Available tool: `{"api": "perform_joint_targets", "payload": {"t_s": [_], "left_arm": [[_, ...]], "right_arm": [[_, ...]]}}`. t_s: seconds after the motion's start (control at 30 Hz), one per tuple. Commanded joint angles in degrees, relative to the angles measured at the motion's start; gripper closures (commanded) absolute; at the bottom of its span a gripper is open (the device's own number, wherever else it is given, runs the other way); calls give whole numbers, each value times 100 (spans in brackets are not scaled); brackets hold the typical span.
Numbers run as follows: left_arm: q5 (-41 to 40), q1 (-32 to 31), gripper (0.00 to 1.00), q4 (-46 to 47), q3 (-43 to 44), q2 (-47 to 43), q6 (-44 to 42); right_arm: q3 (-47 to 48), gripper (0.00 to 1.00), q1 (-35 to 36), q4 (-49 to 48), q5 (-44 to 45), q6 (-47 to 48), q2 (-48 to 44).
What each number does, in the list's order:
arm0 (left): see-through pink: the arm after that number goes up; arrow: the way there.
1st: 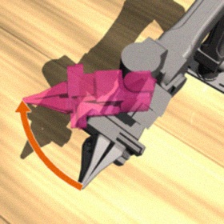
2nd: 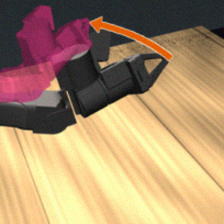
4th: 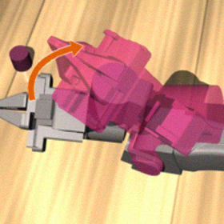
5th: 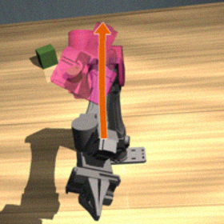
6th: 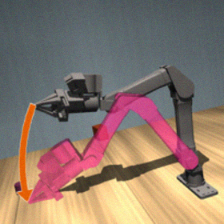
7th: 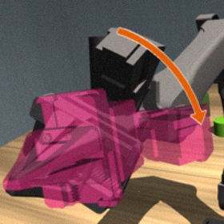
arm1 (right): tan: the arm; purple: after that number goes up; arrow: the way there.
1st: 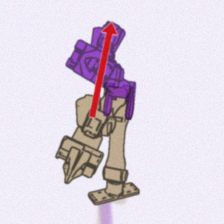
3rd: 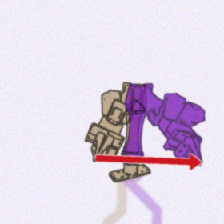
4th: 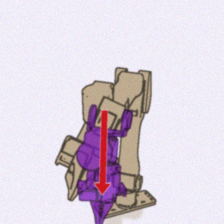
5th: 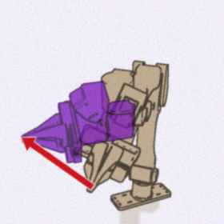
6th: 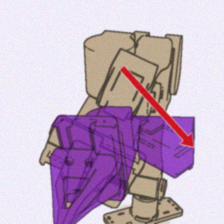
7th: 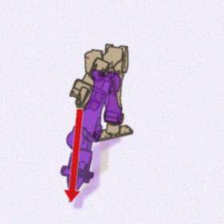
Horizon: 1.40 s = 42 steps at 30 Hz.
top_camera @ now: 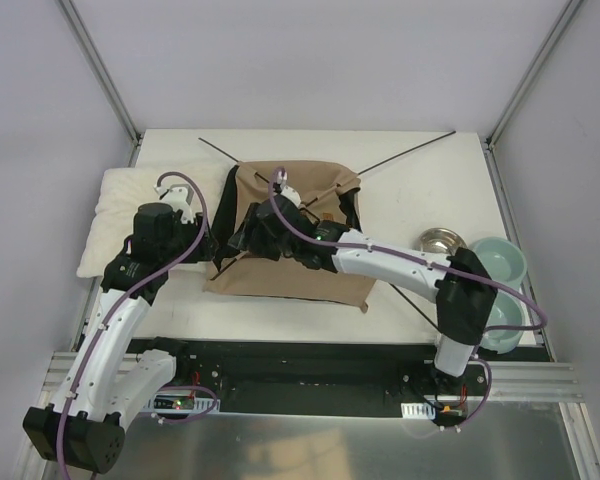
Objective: Set up the pet tent
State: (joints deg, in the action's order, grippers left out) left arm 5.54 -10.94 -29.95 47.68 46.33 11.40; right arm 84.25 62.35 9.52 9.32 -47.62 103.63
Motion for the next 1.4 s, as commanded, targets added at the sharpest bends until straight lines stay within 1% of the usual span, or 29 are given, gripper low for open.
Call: {"api": "perform_joint_targets", "payload": {"t_s": [0.0, 0.1, 0.13, 0.23, 0.3, 0.37, 0.47, 0.53, 0.63, 0.7, 0.77, 0.87, 0.97, 1.07, 1.2, 1.37], "left_arm": [[-273, -40, 46, 16, 312, 52, 231], [-299, -31, 46, 16, 373, 52, 319], [-317, -31, 46, 16, 400, 35, 345], [-308, -31, 45, 16, 435, -36, 372], [-317, -31, 44, 7, 461, -106, 389], [-291, -31, 43, -2, 470, -159, 416], [-186, -31, 42, -10, 470, -220, 468], [-115, -31, 41, -28, 479, -229, 503], [-80, -31, 41, -63, 470, -212, 600], [-62, -31, 41, -81, 479, -185, 679], [-44, -31, 42, -89, 461, -168, 758], [-44, -31, 41, -89, 453, -98, 829], [-62, -31, 42, -89, 488, -27, 881], [-88, -31, 42, -89, 514, 61, 882], [-150, -31, 42, -89, 558, 131, 864], [-211, -40, 42, -89, 567, 166, 838]], "right_arm": [[83, 40, -231, 242, -290, 41, -668], [153, 39, -678, 620, -807, 488, -844], [171, 37, -854, 778, -1175, 777, -915], [320, 34, -1522, 1304, -1748, 2024, -1012], [556, 34, -1865, 1805, -1688, 3060, -986], [794, 32, -2085, 2202, -1128, 3905, -872], [1101, 29, -2244, 2519, -626, 5013, -530], [1321, 28, -2349, 2642, -388, 5436, -223], [1725, 27, -2508, 2906, -413, 5807, 340], [2006, 28, -2631, 2933, -257, 5633, 656], [2227, 28, -2771, 2784, -255, 5133, 877], [2289, 28, -2930, 2398, -220, 3983, 992], [2394, 28, -2947, 2256, 86, 3042, 1141], [2789, 29, -2974, 2528, 324, 2286, 1439], [3001, 32, -3035, 2590, 421, 1450, 1756], [3432, 37, -3044, 3310, 886, 606, 2108]]}}
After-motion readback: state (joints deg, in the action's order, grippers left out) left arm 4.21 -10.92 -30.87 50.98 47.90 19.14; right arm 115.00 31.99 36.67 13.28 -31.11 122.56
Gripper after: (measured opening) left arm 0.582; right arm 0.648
